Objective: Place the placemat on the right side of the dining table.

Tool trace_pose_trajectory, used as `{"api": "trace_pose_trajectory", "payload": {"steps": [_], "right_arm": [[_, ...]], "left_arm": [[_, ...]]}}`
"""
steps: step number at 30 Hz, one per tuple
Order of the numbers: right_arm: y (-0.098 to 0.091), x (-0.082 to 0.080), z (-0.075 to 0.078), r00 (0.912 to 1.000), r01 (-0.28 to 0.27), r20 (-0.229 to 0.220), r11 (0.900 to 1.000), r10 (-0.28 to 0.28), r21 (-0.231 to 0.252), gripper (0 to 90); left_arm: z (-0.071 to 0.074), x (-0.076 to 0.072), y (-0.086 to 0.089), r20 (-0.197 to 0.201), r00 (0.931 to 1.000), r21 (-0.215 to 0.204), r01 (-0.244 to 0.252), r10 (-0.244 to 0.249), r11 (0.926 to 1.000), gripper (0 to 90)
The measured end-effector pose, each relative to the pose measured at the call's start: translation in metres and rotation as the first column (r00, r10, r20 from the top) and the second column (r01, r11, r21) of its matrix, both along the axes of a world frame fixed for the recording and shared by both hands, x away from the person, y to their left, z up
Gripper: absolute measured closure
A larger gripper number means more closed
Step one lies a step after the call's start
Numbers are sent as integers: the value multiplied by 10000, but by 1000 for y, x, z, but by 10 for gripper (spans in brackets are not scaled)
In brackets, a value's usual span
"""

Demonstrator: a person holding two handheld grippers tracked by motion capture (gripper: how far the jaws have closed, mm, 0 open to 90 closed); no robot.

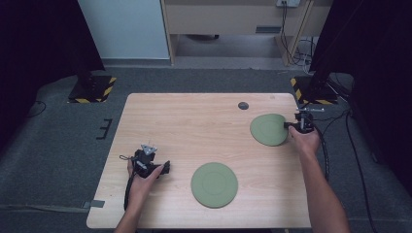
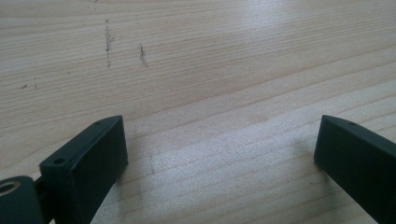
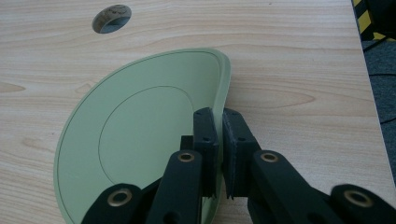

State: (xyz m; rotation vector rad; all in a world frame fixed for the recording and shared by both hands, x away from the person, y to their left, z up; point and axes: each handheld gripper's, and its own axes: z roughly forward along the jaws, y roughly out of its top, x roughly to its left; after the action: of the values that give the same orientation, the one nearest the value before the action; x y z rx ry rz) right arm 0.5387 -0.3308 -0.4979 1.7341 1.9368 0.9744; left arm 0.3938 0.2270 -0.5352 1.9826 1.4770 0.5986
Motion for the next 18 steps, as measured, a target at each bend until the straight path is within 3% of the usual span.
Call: {"api": "trace_pose_trajectory", "payload": {"steps": [18], "right_arm": [[-6,0,-9,9997,239,-106,9993,-236,288,830]], "left_arm": [[-1,-2,-1,131,9999,-22,-19,20,10000,19]]}}
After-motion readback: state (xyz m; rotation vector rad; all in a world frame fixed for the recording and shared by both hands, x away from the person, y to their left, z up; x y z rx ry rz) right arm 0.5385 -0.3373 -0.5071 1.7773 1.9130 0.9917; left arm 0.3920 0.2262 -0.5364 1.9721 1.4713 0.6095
